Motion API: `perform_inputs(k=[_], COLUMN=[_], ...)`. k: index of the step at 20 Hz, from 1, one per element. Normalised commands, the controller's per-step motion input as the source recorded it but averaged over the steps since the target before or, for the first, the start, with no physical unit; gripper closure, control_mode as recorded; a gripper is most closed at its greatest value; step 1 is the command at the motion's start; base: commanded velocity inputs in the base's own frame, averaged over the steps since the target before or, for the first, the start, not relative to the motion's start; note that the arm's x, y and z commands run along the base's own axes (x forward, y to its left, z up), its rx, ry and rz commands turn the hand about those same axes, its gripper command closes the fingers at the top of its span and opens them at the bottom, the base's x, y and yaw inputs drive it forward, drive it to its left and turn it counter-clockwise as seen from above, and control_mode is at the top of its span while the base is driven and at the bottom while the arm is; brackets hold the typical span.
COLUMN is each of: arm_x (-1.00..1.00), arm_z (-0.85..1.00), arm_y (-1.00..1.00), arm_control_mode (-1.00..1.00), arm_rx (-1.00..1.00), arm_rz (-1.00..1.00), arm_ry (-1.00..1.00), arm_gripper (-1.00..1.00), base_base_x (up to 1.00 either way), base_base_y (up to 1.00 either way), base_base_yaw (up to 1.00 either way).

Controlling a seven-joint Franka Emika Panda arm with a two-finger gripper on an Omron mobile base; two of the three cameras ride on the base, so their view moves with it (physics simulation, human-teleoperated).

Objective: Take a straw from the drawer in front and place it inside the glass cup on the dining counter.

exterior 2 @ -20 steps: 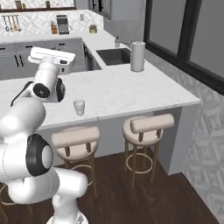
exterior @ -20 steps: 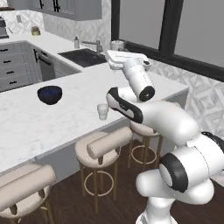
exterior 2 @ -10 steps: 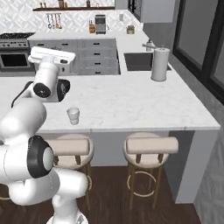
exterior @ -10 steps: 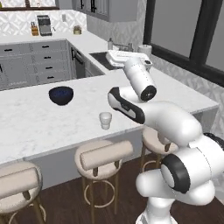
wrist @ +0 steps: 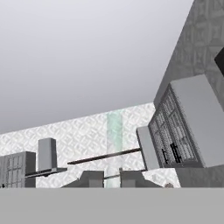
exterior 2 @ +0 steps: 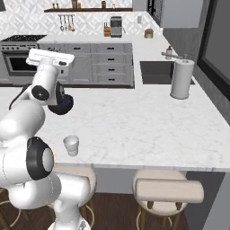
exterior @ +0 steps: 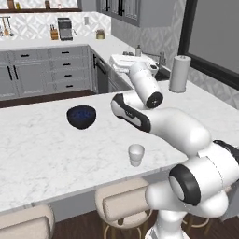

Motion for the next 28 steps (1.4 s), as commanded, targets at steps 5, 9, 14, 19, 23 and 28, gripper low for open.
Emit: perform_inputs(k=[5,9,14,19,23,28], arm_x=[0.54,0.15,-0.01,-0.05,-0.08,-0.3], arm_z=[0.0,0.0,0.07,0.15,0.03,0.2], arm_y=[-0.13,-0.68,-0.69,-0.82,-0.72,-0.48], arm_control_mode=[-1.0,-1.0,-1.0,-1.0,-1.0,-1.0], arm_rx=[0.0,0.0,-0.02,0.0,-0.01,-0.14], arm_rz=[0.17,0.3,0.26,0.27,0.33,0.26], arm_ry=[0.15,0.08,0.16,0.33,0.33,0.17], arm_gripper=[1.0,1.0,1.0,1.0,1.0,1.0], base_base_x=[0.2,0.0,0.0,0.0,0.0,0.0], base_base_y=[0.0,0.0,0.0,0.0,0.0,0.0], base_base_yaw=[0.03,0.0,0.0,0.0,0.0,0.0])
